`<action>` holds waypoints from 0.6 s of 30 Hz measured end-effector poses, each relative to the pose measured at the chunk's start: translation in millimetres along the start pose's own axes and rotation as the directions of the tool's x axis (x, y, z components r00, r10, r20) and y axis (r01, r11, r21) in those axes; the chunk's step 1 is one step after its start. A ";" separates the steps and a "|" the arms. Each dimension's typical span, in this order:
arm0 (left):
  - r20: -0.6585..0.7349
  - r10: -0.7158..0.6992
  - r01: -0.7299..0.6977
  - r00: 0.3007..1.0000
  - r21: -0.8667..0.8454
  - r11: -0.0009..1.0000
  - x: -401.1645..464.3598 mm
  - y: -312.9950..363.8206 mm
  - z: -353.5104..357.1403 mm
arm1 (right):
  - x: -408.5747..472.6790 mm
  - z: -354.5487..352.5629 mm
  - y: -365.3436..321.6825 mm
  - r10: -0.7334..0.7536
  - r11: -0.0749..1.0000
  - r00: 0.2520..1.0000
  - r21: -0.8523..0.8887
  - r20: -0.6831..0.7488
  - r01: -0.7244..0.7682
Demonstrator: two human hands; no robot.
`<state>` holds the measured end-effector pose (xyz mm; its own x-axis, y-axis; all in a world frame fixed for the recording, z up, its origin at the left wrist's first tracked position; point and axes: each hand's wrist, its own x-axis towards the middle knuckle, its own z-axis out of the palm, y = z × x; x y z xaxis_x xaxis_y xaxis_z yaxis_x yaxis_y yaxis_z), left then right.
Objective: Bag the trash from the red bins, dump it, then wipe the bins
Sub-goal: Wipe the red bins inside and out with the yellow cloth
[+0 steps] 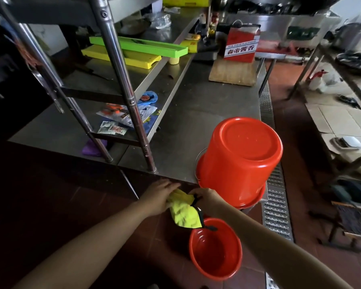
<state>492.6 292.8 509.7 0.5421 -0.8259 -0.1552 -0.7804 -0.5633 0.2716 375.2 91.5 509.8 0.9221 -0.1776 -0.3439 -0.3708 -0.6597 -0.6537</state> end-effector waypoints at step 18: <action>-0.195 -0.093 0.135 0.976 0.213 0.968 146.4 -88.5 -48.4 | 164.4 -29.1 -44.4 0.045 0.989 0.960 -0.125 -0.276 -0.082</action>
<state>656.2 223.0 508.9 0.6629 -0.7487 0.0088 -0.7484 -0.6621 0.0393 546.6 70.3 502.0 0.8991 -0.4016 -0.1739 -0.4288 -0.7289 -0.5338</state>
